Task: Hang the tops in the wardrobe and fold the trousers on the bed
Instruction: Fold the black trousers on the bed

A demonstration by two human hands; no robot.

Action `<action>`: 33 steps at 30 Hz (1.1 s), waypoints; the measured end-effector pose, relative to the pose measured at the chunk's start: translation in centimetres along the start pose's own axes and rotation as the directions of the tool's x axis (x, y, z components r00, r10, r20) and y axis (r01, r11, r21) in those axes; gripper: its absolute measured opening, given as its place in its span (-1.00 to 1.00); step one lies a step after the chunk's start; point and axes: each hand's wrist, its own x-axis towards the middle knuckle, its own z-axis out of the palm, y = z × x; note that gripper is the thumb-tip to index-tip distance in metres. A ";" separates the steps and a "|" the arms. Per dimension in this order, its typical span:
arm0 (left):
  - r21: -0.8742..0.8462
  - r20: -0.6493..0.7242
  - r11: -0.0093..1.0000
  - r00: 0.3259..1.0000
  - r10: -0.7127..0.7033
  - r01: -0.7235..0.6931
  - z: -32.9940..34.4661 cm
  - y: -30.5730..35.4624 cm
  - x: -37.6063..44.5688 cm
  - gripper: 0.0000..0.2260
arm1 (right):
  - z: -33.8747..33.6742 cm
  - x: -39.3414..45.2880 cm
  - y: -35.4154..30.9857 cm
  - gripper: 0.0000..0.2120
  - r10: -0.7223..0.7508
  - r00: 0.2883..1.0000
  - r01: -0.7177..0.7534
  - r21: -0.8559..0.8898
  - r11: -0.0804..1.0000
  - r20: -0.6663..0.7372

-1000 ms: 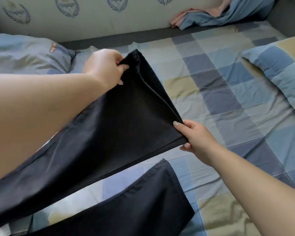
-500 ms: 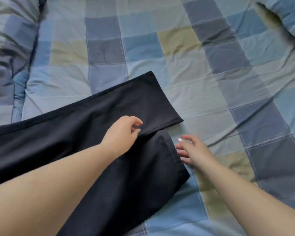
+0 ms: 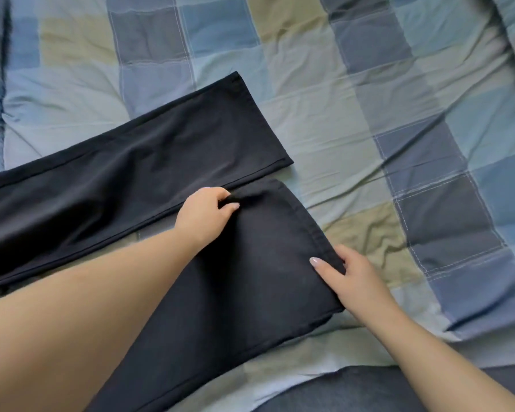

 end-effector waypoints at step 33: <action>-0.361 -0.038 0.837 0.890 -0.454 0.412 -12.7 -24.4 -31.8 -0.78 | 26.6 -19.9 -15.2 -0.77 -0.187 0.972 0.194 -0.040 0.980 0.142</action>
